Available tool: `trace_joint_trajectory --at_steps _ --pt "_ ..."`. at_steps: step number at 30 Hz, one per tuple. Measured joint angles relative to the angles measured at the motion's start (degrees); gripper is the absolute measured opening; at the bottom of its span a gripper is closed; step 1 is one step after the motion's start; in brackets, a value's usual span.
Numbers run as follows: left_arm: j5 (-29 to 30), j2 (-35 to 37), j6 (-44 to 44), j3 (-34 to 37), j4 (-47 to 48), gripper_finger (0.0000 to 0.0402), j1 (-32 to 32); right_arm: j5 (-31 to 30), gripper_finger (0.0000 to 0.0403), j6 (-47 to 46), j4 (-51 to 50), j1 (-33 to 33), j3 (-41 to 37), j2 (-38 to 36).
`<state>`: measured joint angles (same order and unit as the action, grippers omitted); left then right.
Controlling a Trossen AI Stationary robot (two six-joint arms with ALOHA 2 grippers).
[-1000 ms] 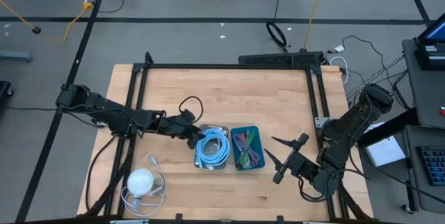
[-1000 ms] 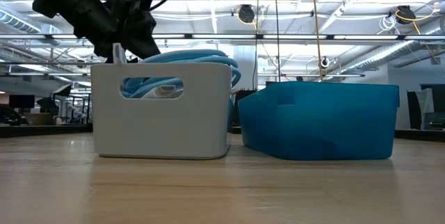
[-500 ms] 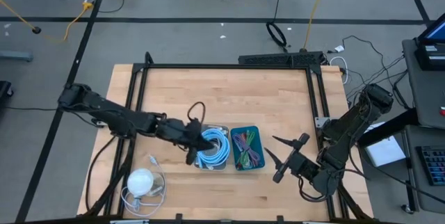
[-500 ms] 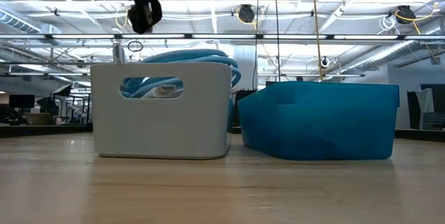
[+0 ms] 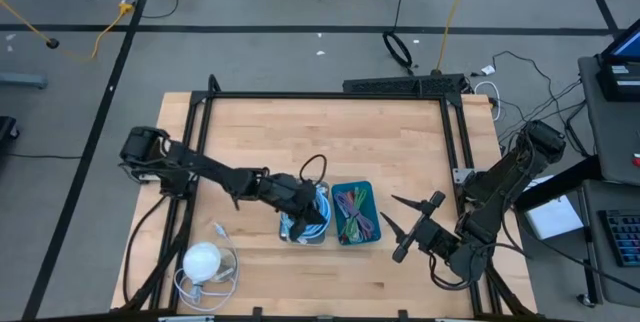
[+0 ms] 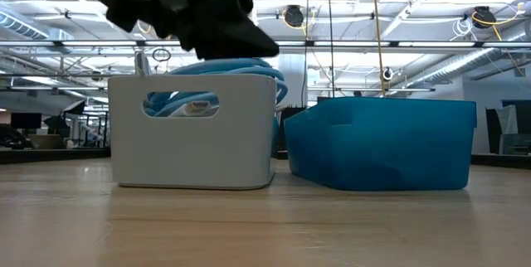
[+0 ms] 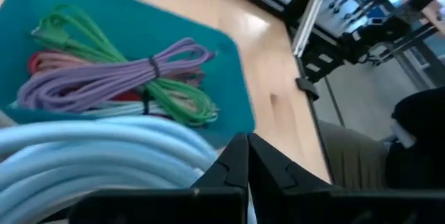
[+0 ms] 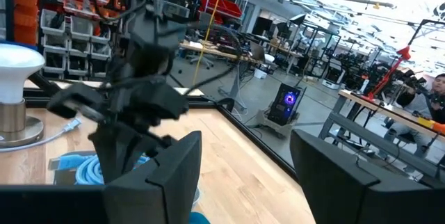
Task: Pick & Place USB Port
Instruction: Put the blue display cable into the gray bin
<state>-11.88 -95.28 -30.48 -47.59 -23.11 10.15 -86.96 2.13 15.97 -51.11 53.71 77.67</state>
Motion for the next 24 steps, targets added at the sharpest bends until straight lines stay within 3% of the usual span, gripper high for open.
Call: trace_joint_trajectory --at_steps 13,24 --pt "-0.63 -8.32 -2.15 -0.24 -2.04 0.0 -1.72 0.15 0.0212 -0.48 0.01 0.0 0.0 0.02" --pt "3.93 -4.03 -0.25 0.18 0.75 0.0 -1.62 0.16 0.0212 -0.48 0.02 -0.38 -0.04 0.0"
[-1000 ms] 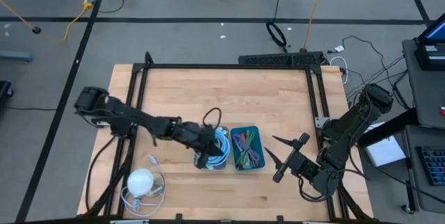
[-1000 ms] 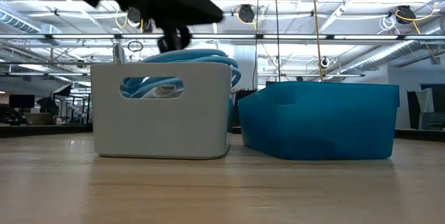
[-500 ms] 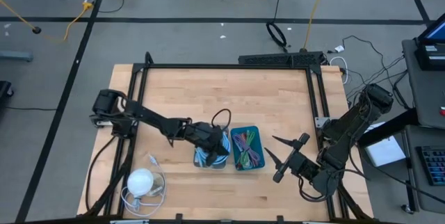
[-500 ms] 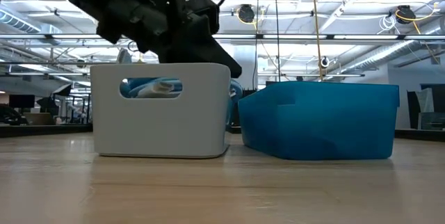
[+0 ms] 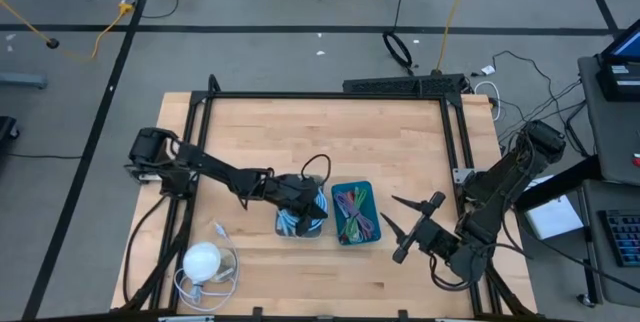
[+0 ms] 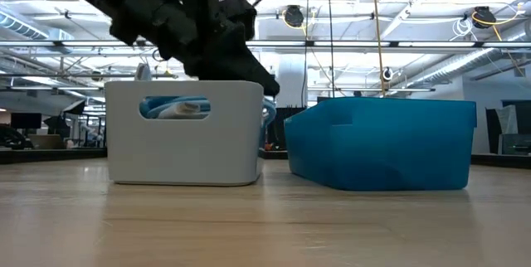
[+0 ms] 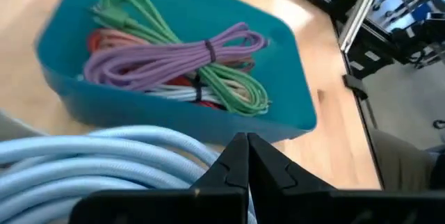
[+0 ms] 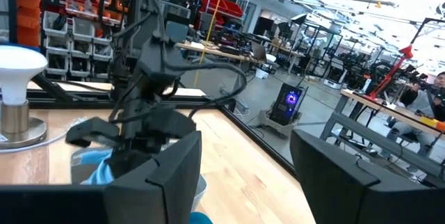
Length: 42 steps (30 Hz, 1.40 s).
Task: Pick & Place USB Port
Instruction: Put the blue display cable into the gray bin, then adjust the bins
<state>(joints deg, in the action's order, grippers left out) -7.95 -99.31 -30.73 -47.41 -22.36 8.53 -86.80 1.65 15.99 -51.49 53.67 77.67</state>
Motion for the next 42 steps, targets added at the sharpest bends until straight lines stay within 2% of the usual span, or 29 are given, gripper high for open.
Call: trace_joint_trajectory --at_steps 9,13,15,17,20,22,25,29,31,34,38,42 --pt "5.56 11.45 3.13 0.01 2.52 0.0 2.56 -0.03 0.0212 -0.72 -0.45 -0.41 0.0 0.01" --pt "9.75 16.84 3.54 -0.07 3.89 0.0 6.13 1.62 0.0208 -5.49 -4.71 -0.4 -0.94 -0.02" --pt "10.71 17.59 3.51 -0.14 4.89 0.0 8.49 8.26 0.0192 -9.99 -6.73 -0.28 -2.46 -0.27" --pt "12.45 17.58 2.84 -0.05 5.86 0.0 11.63 19.91 0.0159 -18.21 -11.32 0.82 -3.22 -1.06" --pt "17.63 17.64 0.89 -0.05 8.34 0.0 16.95 38.88 0.0075 -34.97 -24.69 3.2 -3.21 -1.54" --pt "22.49 17.4 -0.88 -0.05 11.2 0.0 20.44 44.08 0.0022 -45.46 -36.68 3.36 -3.25 0.17" --pt "31.99 17.4 -5.44 -0.06 18.78 0.0 25.29 47.39 0.0008 -63.87 -54.35 2.98 -3.43 3.74" --pt "41.78 17.36 -14.66 -0.08 31.38 0.0 28.52 51.59 0.0002 -78.67 -67.45 2.96 -4.33 9.04" --pt "44.22 17.38 -17.92 -0.08 35.63 0.0 28.5 52.23 0.0001 -80.86 -68.76 3.21 -4.85 11.06" --pt "44.88 17.4 -22.43 -0.08 43.42 0.0 26.71 52.38 0.0001 -81.67 -68.33 4.3 -5.42 13.38" --pt "43.05 17.42 -28.8 -0.08 56.12 0.0 23.14 52.34 0.0001 -80.55 -67.84 5.86 -5.42 15.33" --pt "40.81 17.42 -31.25 -0.08 63.04 0.0 19.47 51.94 0.0 -79.1 -67.42 6.75 -5.42 15.72"
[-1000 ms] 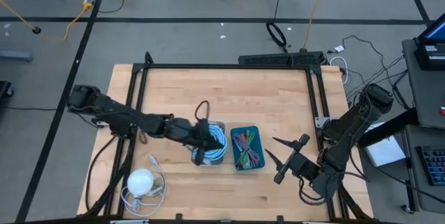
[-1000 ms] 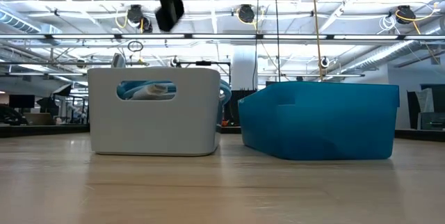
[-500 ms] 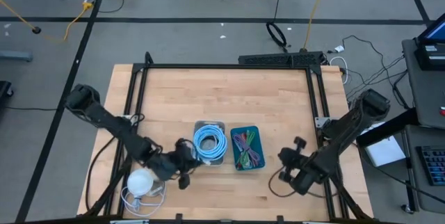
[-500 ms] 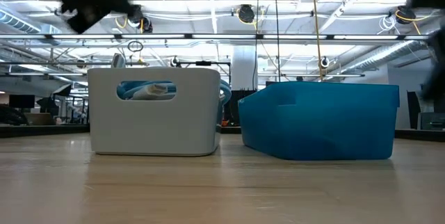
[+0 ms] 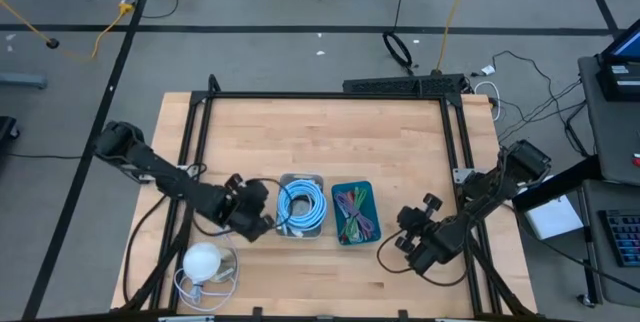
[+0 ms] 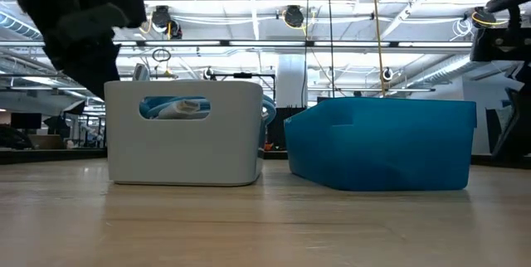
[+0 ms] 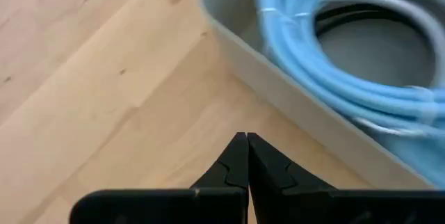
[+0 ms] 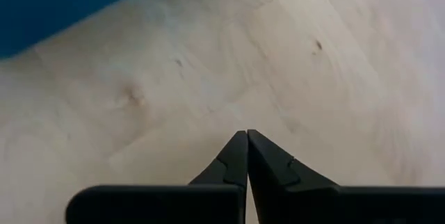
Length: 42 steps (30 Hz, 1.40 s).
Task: Pick & Place USB Port
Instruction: Adjust the bins
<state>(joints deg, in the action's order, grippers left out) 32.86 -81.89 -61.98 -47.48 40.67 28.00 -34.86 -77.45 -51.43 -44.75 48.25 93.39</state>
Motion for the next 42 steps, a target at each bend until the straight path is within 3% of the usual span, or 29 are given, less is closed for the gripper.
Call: trace_joint_trajectory --at_steps 7,25,30,42 --pt "-5.89 -0.23 5.67 -0.02 -3.61 0.0 -4.34 -5.75 0.0 1.09 2.93 0.88 -0.02 -0.38" --pt "-9.68 -0.32 9.56 -0.04 -10.6 0.0 -4.21 -7.3 0.0 26.07 29.07 7.95 -0.02 -0.38" --pt "-9.96 -0.35 10.76 -0.07 -14.94 0.0 -3.1 -7.37 0.0 28.78 31.48 8.85 -0.02 -0.38" --pt "-9.95 -0.35 11.73 -0.07 -15.55 0.0 -2.92 -8.58 0.0 30.26 33.35 9.13 -0.04 -0.38"
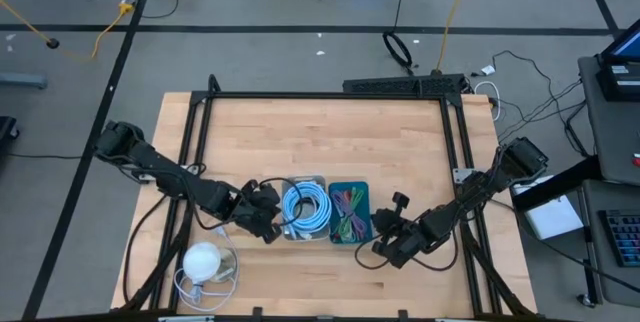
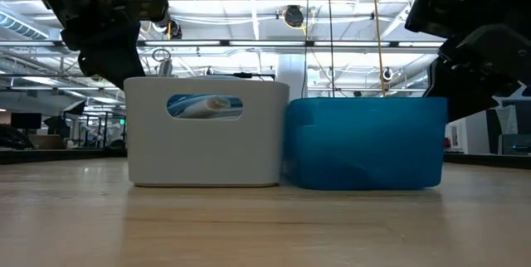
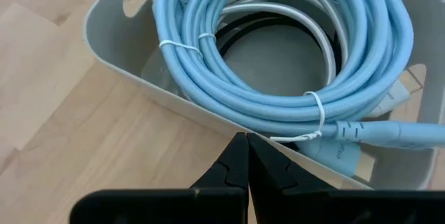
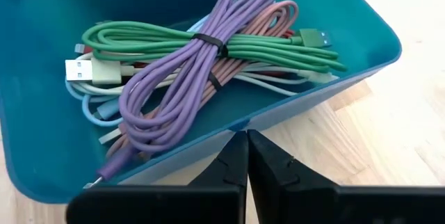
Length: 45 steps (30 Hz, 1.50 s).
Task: Pick & Place USB Port
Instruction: Adjust the bins
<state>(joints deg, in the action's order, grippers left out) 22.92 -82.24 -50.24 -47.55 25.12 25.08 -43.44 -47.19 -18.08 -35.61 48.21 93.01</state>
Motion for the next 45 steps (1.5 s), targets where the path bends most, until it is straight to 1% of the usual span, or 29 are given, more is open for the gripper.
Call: trace_joint_trajectory --at_steps 6,13,18,22,26,30,34,36,38,40,42,45 --pt "-0.03 0.01 1.74 0.0 0.6 0.0 -1.05 0.02 0.0 1.31 1.55 0.02 0.0 0.0" --pt "-1.76 0.02 3.62 -0.01 0.78 0.0 -3.02 0.0 0.0 1.3 1.58 0.02 0.0 0.0" --pt "-1.99 0.0 3.09 0.0 1.93 0.0 -2.9 -0.02 0.0 1.39 1.57 0.02 0.0 0.0" --pt "-1.5 0.0 0.8 0.0 5.57 0.0 -2.01 -0.28 0.0 1.39 1.14 0.02 0.0 0.0" --pt "0.21 0.24 -2.01 0.0 11.01 0.0 -1.13 -0.29 0.0 0.35 -1.07 0.02 0.02 0.0" --pt "4.28 1.48 -3.56 -0.4 16.78 0.0 -1.26 -0.24 0.0 0.01 -3.0 0.02 0.02 -0.5" --pt "8.88 3.5 -4.29 -3.96 23.4 0.0 -1.4 -0.87 0.0 -0.07 -5.56 -0.12 0.78 -3.72" --pt "10.33 4.89 -3.43 -6.78 24.52 0.0 -0.74 -1.89 0.0 -0.02 -6.84 -1.11 1.82 -6.0" --pt "11.67 6.07 -1.47 -9.51 24.19 0.0 1.04 -3.09 0.0 0.68 -6.84 -2.8 3.23 -8.23" --pt "13.71 6.67 1.09 -12.38 22.27 0.0 3.75 -3.12 0.0 3.56 -4.16 -5.16 4.76 -9.28" --pt "15.57 6.69 4.2 -14.36 18.05 0.0 7.37 -1.14 0.0 8.98 2.25 -7.67 6.0 -9.27" --pt "19.06 6.23 8.58 -14.61 7.95 0.0 12.99 3.43 0.0 15.02 13.18 -11.25 6.43 -7.17"
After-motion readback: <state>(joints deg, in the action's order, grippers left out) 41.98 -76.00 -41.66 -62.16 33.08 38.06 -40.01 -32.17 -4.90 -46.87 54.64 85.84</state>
